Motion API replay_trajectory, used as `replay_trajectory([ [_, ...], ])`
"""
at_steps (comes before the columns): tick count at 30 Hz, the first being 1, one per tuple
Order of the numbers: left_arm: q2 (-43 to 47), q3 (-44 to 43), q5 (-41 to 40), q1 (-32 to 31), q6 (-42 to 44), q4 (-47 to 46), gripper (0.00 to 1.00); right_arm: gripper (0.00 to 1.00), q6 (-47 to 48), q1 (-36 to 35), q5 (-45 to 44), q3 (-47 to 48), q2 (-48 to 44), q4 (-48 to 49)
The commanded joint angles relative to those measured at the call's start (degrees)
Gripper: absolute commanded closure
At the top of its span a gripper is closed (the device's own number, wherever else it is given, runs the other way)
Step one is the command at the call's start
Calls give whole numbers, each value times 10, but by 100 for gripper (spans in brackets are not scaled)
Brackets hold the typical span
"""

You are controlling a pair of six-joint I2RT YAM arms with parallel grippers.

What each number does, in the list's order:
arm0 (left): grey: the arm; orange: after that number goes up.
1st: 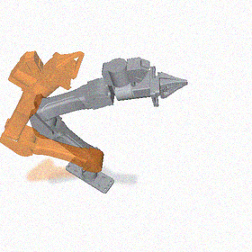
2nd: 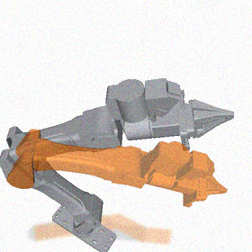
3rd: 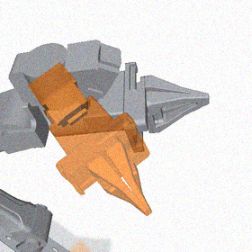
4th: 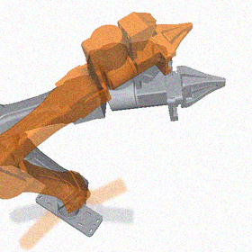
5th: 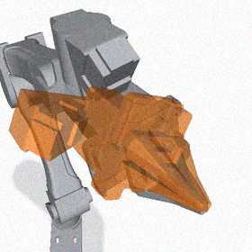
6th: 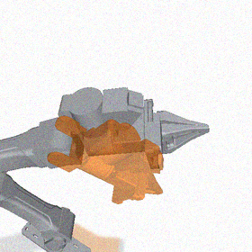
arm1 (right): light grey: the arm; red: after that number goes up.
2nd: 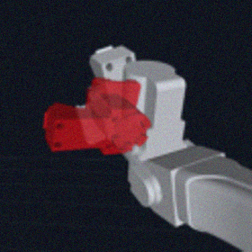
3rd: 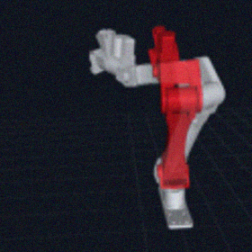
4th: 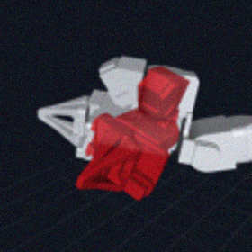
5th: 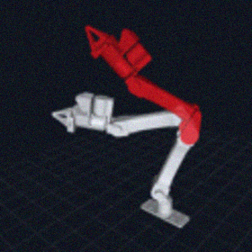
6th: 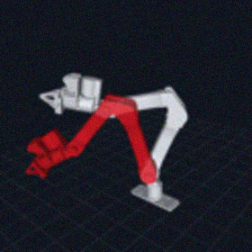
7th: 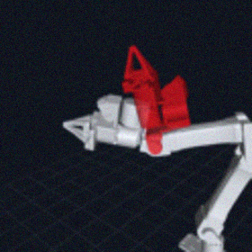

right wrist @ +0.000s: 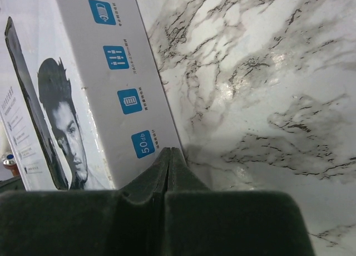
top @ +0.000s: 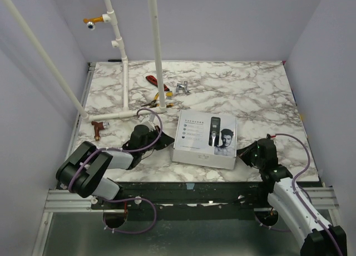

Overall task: Sort the hair-cutting tools
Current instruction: Close the storage box at the center of the board.

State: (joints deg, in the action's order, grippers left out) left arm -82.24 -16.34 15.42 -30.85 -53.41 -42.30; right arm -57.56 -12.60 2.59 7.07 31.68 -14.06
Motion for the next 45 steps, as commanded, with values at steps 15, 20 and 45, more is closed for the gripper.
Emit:
replay_trajectory([
  [15, 256, -54, 5, -126, 23, 171, 97, 99, 60, -9, 188, 147, -81, -12],
  [20, 284, -68, 1, -127, 13, 191, 97, 99, 43, -9, 196, 184, -70, -9],
  [45, 325, -174, -51, -129, 22, 245, 96, 99, 0, -9, 223, 213, -22, 8],
])
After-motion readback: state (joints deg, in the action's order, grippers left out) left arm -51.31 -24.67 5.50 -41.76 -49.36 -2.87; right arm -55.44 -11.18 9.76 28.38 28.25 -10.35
